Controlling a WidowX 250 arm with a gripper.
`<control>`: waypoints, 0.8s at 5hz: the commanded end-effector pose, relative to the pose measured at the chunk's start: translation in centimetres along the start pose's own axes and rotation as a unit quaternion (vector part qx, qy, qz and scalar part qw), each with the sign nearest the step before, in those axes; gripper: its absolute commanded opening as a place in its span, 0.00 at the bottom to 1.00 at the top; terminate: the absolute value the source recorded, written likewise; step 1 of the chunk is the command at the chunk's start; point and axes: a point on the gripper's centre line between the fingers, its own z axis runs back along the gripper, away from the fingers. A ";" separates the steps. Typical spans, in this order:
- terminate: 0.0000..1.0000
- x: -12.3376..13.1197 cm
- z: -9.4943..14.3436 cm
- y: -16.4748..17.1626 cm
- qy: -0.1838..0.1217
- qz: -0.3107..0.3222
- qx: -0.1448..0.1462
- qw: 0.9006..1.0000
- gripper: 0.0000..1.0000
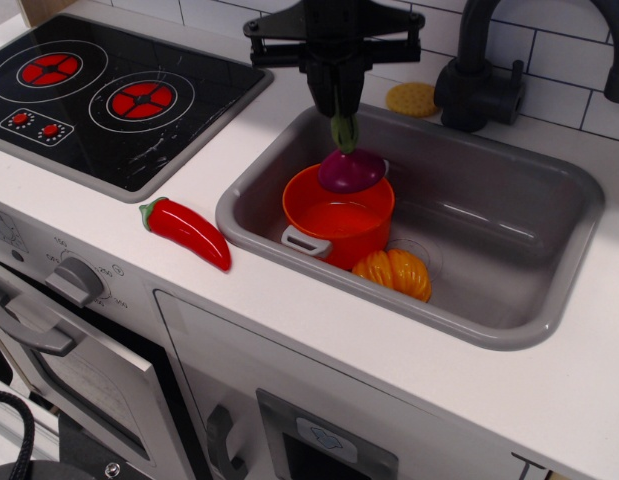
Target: Take beet from pot sink
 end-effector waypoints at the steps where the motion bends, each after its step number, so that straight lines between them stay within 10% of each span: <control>1: 0.00 -3.3 -0.3 -4.1 -0.023 -0.040 -0.024 0.999 0.00; 4: 0.00 -4.7 -4.4 -10.4 -0.032 -0.054 -0.022 0.998 0.00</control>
